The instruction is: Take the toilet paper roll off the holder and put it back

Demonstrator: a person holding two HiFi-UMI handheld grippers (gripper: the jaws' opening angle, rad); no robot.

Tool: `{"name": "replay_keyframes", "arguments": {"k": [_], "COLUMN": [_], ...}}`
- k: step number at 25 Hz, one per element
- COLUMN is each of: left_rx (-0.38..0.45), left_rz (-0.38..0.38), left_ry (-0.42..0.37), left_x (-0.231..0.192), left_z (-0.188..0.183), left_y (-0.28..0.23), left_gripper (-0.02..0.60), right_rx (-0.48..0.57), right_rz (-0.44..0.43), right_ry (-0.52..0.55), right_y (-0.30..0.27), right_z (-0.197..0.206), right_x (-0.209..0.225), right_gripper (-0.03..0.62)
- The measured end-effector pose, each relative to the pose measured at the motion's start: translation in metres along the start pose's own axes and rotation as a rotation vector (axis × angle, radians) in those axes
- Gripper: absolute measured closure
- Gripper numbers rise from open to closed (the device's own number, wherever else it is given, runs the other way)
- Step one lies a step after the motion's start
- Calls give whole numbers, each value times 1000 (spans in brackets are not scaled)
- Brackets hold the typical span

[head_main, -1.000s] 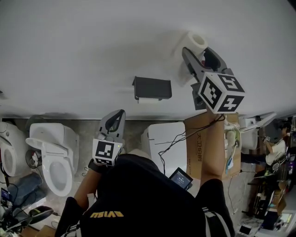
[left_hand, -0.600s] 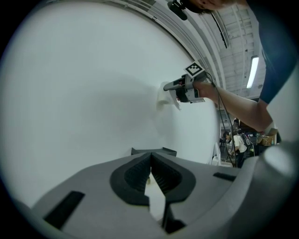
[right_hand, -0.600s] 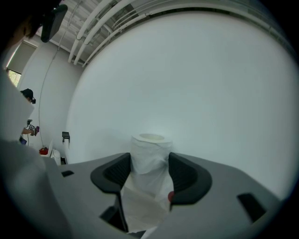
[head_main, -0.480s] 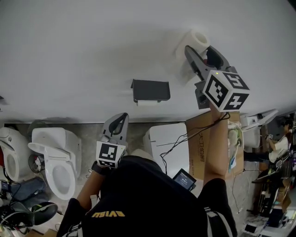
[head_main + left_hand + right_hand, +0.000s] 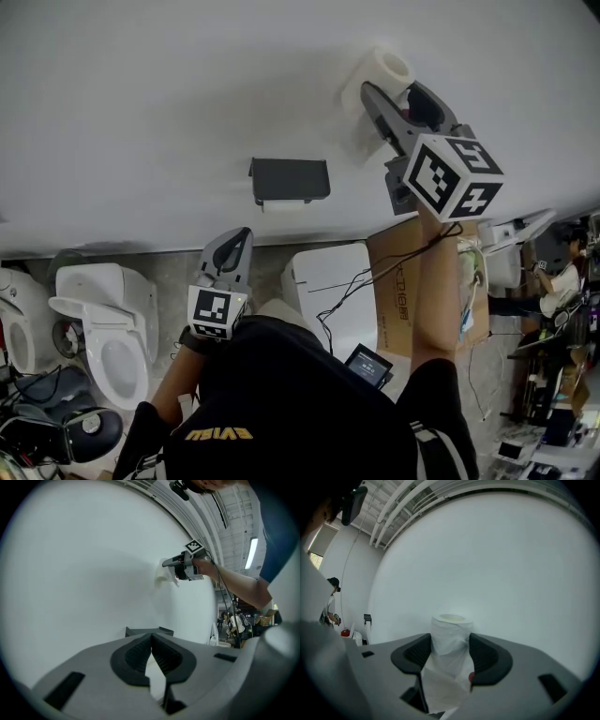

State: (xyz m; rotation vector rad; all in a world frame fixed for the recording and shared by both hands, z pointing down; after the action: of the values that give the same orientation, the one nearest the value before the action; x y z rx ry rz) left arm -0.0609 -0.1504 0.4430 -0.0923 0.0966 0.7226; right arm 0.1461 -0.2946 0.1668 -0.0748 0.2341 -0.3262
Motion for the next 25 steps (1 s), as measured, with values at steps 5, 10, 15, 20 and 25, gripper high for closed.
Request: {"name": "replay_keyframes", "arguments": {"k": [5,10,15,20,25], "left_rx": [3,5,4,7,5], "left_rz": [21,36,42,41,42], "left_ry": [-7,-5,-6,-1,-4], "left_x": [2,-1,0,6,8], "left_z": [-2,1,1,-3,-3], "left_y": [-7,-13,-14,-18,-17], "left_gripper": [571,571,571,571,571], "right_rx": [7,11,6,3,5], "right_rz": [-5,7,11,7,-6], "right_ry": [-2,0,4,3,0], "right_y": [1,1,3,4,2], "right_z": [-3,-1,0,4,17], "right_x": [-1,0,1,4,-5], "right_gripper": [336,336,336,336,336]}}
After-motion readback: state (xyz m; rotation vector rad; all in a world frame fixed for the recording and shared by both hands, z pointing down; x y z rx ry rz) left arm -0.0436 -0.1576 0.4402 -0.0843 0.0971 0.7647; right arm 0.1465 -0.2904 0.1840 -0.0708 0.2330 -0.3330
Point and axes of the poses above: the fingertips, and each gripper's own axes: y backward along the fingers, x to its right, z out of its underside, the point moved 7 cm from there along y, backward along the fingers, and after that the axes turned 10 degrees about z, right-handed, at the moved point
